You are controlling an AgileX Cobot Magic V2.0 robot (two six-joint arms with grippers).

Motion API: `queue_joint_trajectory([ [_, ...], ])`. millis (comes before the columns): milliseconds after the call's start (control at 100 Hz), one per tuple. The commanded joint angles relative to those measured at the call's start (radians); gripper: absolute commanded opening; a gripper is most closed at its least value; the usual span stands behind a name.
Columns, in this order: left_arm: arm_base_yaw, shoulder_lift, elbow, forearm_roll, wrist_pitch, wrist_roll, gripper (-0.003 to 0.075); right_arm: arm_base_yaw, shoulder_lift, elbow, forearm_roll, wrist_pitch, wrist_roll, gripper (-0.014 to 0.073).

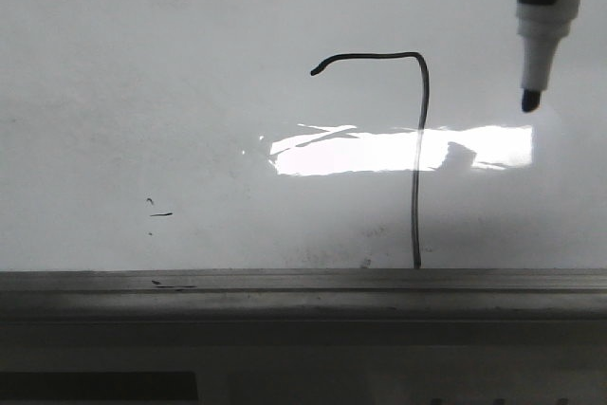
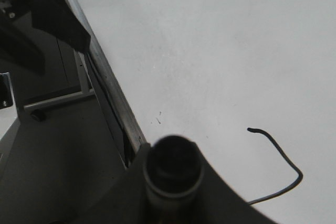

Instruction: Write number 7 on whiteboard

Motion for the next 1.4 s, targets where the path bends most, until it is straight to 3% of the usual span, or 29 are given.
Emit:
queue_joint_trajectory([
  [0, 0.003, 0.098, -0.067, -0.039, 0.145, 0.159, 0.0356, 0.024, -0.004, -0.010, 0.033, -0.092, -0.016, -0.0043],
  [140, 0.003, 0.226, -0.102, -0.148, 0.268, 0.363, 0.0356, 0.131, 0.000, 0.041, 0.033, -0.171, -0.016, -0.0043],
  [340, -0.017, 0.349, -0.154, -0.220, 0.412, 0.484, 0.0356, 0.225, 0.000, 0.069, 0.033, -0.313, -0.016, -0.0043],
  [680, -0.169, 0.448, -0.211, -0.279, 0.356, 0.489, 0.0350, 0.225, 0.048, 0.069, 0.035, -0.326, -0.016, -0.0043],
  [1030, -0.178, 0.514, -0.211, -0.327, 0.352, 0.489, 0.0244, 0.225, 0.066, 0.069, 0.051, -0.343, -0.016, -0.0043],
  [1390, -0.178, 0.575, -0.211, -0.300, 0.376, 0.489, 0.0239, 0.225, 0.066, 0.069, 0.051, -0.344, -0.016, -0.0043],
])
